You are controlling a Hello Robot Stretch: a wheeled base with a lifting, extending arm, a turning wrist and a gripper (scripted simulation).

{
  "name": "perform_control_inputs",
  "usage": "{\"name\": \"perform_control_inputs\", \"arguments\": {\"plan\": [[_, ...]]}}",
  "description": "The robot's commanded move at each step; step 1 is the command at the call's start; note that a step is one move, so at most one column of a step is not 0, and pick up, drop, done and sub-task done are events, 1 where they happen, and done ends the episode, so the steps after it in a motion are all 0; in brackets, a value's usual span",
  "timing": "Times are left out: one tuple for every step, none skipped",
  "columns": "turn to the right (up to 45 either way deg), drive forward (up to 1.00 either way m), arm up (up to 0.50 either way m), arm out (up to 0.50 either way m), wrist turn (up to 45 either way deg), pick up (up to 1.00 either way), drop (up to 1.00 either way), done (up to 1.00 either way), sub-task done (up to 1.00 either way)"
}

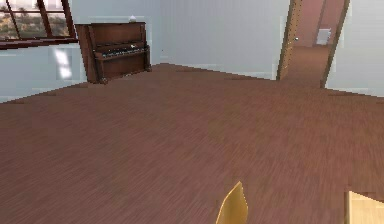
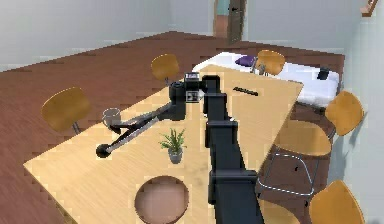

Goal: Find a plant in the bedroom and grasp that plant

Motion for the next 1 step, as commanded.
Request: {"name": "perform_control_inputs", "arguments": {"plan": [[0.0, 0.00, 0.00, 0.00, 45.0, 0.00, 0.00, 0.00, 0.00]]}}
